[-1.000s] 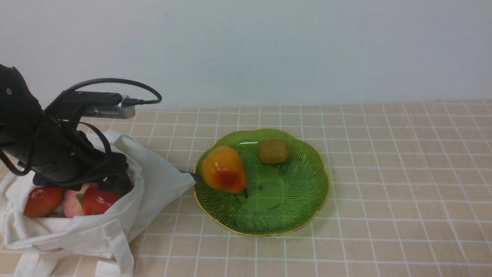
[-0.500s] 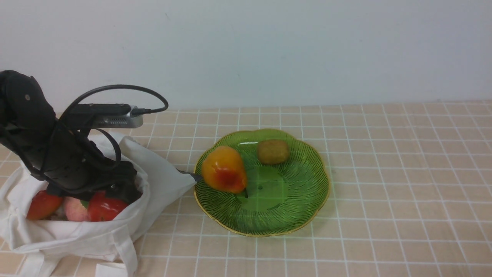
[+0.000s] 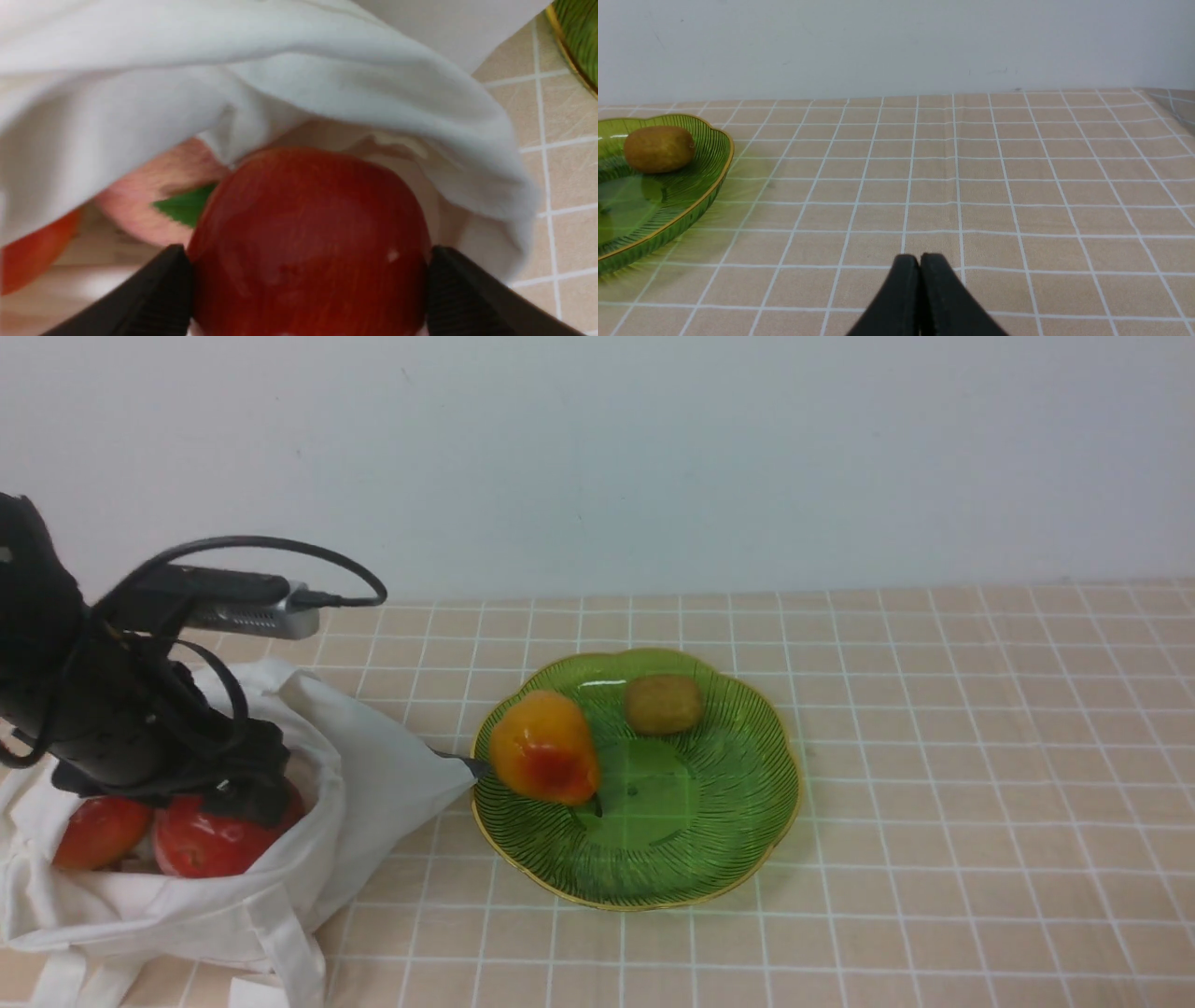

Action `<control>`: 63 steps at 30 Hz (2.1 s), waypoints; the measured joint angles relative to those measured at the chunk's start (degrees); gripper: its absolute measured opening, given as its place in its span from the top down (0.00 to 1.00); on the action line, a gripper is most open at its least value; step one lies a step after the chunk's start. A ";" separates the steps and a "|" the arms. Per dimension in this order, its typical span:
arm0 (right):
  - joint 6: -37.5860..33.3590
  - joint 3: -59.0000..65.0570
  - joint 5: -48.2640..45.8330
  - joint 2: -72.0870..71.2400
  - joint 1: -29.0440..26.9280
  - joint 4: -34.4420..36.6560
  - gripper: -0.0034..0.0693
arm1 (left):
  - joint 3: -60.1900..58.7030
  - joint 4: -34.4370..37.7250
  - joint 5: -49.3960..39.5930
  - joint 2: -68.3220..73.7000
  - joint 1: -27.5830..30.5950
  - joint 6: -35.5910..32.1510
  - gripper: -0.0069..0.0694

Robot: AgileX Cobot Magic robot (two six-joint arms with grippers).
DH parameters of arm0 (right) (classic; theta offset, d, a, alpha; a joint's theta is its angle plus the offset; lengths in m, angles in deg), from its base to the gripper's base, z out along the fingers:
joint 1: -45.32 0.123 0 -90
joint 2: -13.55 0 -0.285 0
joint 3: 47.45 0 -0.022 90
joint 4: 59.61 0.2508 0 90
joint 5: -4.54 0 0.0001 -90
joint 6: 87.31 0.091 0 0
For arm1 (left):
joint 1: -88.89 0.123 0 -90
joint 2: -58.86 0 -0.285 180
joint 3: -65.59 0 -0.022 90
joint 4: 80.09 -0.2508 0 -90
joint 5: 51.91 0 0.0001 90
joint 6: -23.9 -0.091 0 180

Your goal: Take the fruit out of the bag on the brown coffee tablecloth and place them on the plate.

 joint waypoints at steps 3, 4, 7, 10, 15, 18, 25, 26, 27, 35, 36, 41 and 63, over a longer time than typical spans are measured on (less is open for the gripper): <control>0.00 0.00 0.00 0.00 0.00 0.00 0.97 | 0.00 -0.78 -0.07 -4.61 0.00 0.06 0.15; 0.00 0.00 0.00 0.00 0.00 0.00 0.97 | 0.00 -1.19 -0.11 -6.39 0.00 0.39 0.15; 0.00 0.00 0.00 0.00 0.00 0.00 0.97 | 0.17 -1.58 -0.84 -10.07 0.00 1.19 0.15; 0.00 0.00 0.00 0.00 0.00 0.00 0.97 | 1.81 -0.08 -3.37 -13.94 -0.21 1.50 0.15; 0.00 0.00 0.00 0.00 0.00 0.00 0.97 | 5.13 8.28 -3.65 -19.68 -4.01 1.30 0.15; 0.00 0.00 0.00 0.00 0.00 0.00 0.97 | 5.67 14.18 -1.23 -19.59 -8.89 -1.20 0.15; 0.00 0.00 0.00 0.00 0.00 0.00 0.97 | 5.67 20.70 6.98 -8.62 -22.17 -7.92 0.15; 0.00 0.00 0.00 0.00 0.00 0.00 0.97 | 5.67 20.71 9.36 -6.22 -23.95 -8.39 0.15; 0.00 0.00 0.00 0.00 0.00 0.00 0.97 | 5.67 20.64 10.99 -4.26 -24.87 -8.63 0.15; 0.00 0.00 0.00 0.00 0.00 0.00 0.97 | 5.67 20.76 23.19 12.10 -26.38 -8.39 0.15; 0.00 0.00 0.00 0.00 0.00 0.00 0.97 | 5.67 21.19 23.50 13.55 -26.38 -8.31 0.15; 0.00 0.00 0.00 0.00 0.00 0.00 0.97 | 5.67 22.52 23.96 17.54 -26.38 -8.25 0.15; 0.00 0.00 0.00 0.00 0.00 0.00 0.97 | 18.15 3.98 -1.98 1.27 -26.38 5.40 0.74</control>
